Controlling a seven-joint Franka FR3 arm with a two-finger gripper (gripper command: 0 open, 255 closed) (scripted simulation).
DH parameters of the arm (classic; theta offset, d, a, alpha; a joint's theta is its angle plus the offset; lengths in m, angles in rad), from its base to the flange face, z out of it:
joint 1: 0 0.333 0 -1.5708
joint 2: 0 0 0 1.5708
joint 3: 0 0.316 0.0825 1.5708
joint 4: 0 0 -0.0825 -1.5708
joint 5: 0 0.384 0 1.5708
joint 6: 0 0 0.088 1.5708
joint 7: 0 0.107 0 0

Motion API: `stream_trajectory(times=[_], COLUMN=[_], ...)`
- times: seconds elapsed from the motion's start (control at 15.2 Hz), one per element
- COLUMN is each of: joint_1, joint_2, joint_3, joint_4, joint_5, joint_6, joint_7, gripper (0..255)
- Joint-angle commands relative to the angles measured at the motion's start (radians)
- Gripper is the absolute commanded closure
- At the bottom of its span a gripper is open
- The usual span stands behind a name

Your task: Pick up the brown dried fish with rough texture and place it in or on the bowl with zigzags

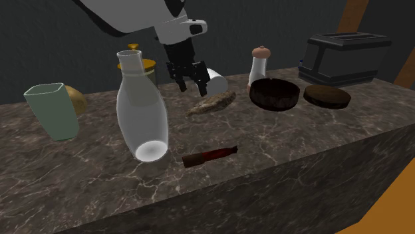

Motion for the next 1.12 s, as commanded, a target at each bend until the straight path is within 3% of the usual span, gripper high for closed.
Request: stream_trajectory(times=[0.0,0.26,0.73,1.06], joint_1=[-0.008,-0.013,-0.023,-0.023], joint_2=[0.075,0.191,0.243,0.243], joint_3=[-0.004,-0.027,-0.041,-0.041], joint_4=[0.054,0.144,0.113,0.113], joint_5=[-0.036,-0.087,-0.114,-0.114], joint_6=[0.010,0.022,0.106,0.106], joint_7=[0.071,0.168,0.185,0.185], gripper=[0,0,0,0])
